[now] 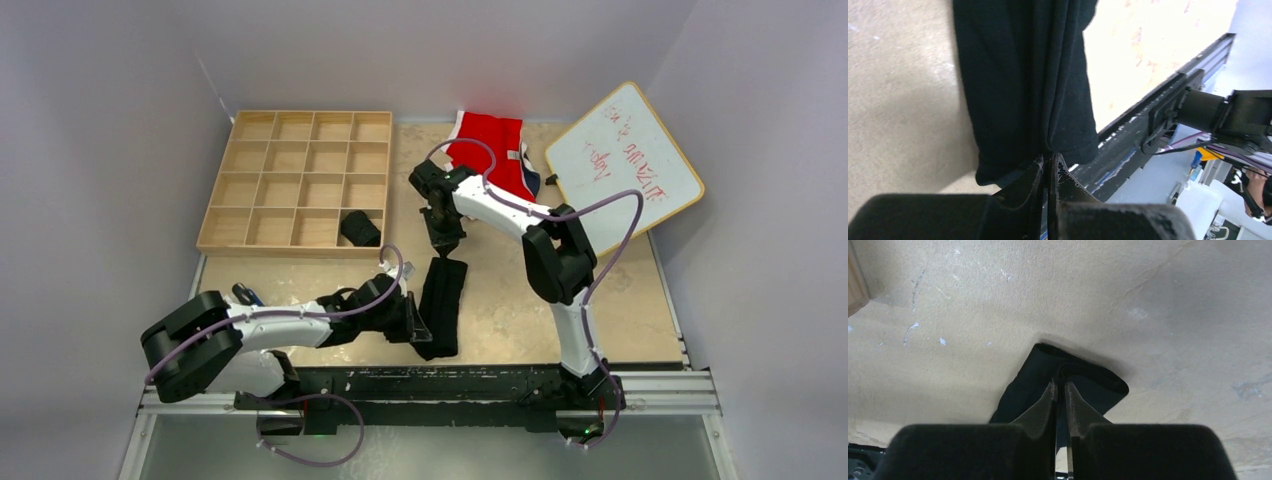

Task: Roll the underwear
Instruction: Fold the underwear at the center of the board.

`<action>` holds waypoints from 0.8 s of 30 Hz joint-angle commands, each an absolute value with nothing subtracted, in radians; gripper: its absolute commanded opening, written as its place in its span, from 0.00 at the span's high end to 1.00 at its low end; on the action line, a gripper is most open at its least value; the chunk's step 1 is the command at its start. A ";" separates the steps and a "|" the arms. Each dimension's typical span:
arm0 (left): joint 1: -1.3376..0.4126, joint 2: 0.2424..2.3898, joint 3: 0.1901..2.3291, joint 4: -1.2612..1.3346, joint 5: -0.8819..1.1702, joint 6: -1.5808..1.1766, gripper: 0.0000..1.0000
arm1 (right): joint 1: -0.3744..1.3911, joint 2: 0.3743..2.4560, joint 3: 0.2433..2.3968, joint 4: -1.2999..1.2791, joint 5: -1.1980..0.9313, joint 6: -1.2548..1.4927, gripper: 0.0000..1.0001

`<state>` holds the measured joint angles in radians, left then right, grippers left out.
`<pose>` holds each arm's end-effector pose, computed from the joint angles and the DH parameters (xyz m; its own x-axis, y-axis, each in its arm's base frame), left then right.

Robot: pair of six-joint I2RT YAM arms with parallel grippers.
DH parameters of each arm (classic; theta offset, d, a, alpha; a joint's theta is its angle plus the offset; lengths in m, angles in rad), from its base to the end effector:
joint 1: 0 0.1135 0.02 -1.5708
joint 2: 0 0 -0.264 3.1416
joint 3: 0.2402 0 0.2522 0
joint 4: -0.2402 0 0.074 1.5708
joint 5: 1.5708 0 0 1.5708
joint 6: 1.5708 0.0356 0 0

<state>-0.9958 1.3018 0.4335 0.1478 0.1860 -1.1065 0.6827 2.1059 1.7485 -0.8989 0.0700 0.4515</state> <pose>0.1227 -0.2015 0.1479 -0.9657 -0.1257 -0.2274 0.0823 0.6822 -0.7266 0.3422 0.2750 0.2070 -0.9312 -0.1962 -0.3074 -0.2292 0.9705 0.0751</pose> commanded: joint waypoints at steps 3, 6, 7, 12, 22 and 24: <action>-1.000 1.343 0.435 0.068 0.164 -1.122 1.00 | 0.684 2.149 1.762 -0.853 0.033 0.457 0.87; -1.000 1.334 0.442 0.034 0.134 -1.118 1.00 | 0.683 2.140 1.739 -0.814 -0.032 0.481 0.83; -1.000 1.330 0.441 0.029 0.129 -1.117 1.00 | 0.683 2.134 1.733 -0.799 -0.045 0.482 0.80; -1.000 1.279 0.450 -0.045 0.079 -1.103 0.78 | 0.669 2.071 1.670 -0.720 -0.100 0.514 0.61; -1.000 1.103 0.522 -0.237 -0.047 -1.060 0.45 | 0.643 1.866 1.540 -0.660 -0.055 0.534 0.46; -1.001 1.093 0.548 -0.277 -0.078 -1.049 0.43 | 0.642 1.824 1.494 -0.637 -0.059 0.539 0.46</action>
<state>-0.9962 1.1320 0.4751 -0.1860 0.0086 -1.0882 0.6472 1.9167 1.5558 -0.6758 -0.0692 0.5194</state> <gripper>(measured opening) 0.554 0.536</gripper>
